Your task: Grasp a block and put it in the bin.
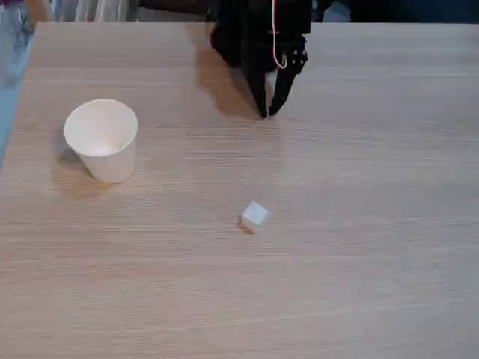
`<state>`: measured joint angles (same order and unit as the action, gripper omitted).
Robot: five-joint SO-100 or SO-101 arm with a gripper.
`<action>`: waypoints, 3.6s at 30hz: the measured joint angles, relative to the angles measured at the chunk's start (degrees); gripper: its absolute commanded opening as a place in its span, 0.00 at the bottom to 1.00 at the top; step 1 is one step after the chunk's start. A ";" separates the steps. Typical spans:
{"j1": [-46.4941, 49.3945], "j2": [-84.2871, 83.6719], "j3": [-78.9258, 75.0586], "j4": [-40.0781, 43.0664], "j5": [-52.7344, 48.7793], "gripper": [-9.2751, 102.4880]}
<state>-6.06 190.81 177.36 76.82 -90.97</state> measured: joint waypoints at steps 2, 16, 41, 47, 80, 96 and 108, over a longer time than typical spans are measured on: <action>0.00 0.00 0.00 0.00 0.00 0.16; 0.00 0.00 0.00 0.00 -0.62 0.08; 2.11 0.00 0.00 0.00 -0.62 0.08; 2.11 0.00 0.00 0.00 -0.53 0.08; 3.52 -1.23 -8.96 3.96 -3.52 0.08; 3.52 -38.85 -33.57 -2.90 2.46 0.09; 5.19 -51.86 -37.18 -10.81 3.25 0.11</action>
<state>-0.88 138.96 140.19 66.01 -87.71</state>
